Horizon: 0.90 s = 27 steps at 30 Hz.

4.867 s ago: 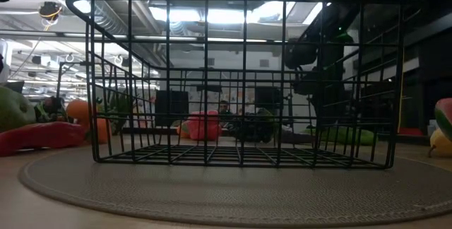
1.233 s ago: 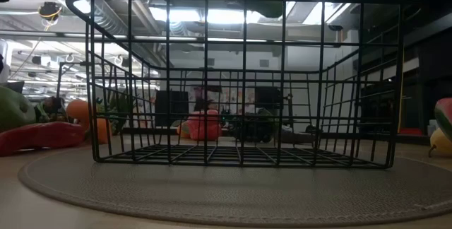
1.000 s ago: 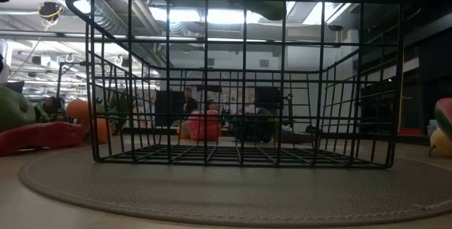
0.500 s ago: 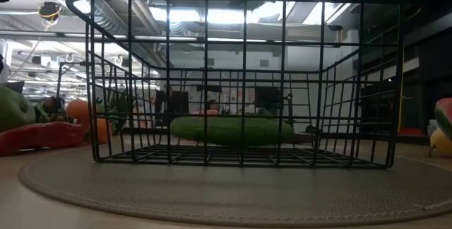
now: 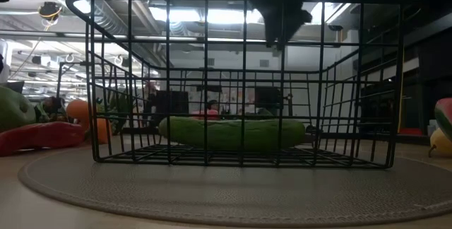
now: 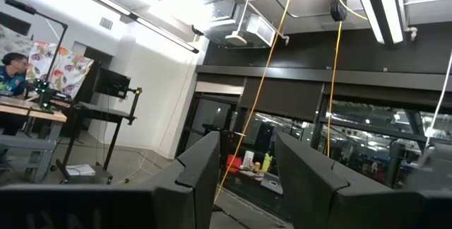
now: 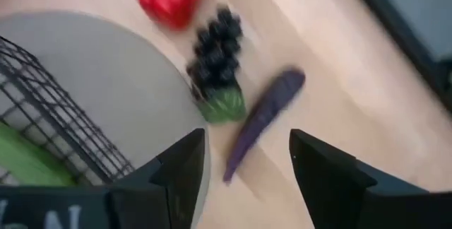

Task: Build produce basket
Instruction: Put the violet eggplant into the black wire basket

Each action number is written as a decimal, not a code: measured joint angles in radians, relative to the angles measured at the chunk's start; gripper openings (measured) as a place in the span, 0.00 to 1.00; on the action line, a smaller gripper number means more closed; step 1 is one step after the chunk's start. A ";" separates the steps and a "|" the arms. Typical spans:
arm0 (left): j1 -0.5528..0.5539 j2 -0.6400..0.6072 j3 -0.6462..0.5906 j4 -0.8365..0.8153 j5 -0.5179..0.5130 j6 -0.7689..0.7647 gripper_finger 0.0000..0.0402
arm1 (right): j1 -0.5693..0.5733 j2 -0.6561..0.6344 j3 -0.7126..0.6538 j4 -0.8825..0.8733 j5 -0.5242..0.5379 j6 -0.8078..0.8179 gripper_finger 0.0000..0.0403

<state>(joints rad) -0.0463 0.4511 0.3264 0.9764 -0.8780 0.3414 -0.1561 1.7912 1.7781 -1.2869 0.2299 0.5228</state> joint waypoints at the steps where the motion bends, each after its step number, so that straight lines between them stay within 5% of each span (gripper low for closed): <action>1: 0.000 0.000 0.000 0.000 0.000 0.000 0.33 | -0.022 0.000 0.000 -0.006 -0.033 -0.001 0.52; 10: 0.000 0.000 0.000 0.000 -0.004 0.001 0.33 | -0.167 0.001 -0.060 0.036 -0.074 0.025 0.52; 19: 0.000 0.000 0.000 0.000 -0.005 0.001 0.33 | -0.226 0.003 -0.400 0.315 -0.248 0.086 0.52; 27: 0.000 0.000 0.000 0.000 -0.005 0.009 0.33 | -0.196 0.003 -0.595 0.514 -0.250 0.190 0.52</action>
<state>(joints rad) -0.0462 0.4513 0.3264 0.9760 -0.8831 0.3506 -0.3522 1.7947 1.1833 -0.7732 -0.0201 0.7125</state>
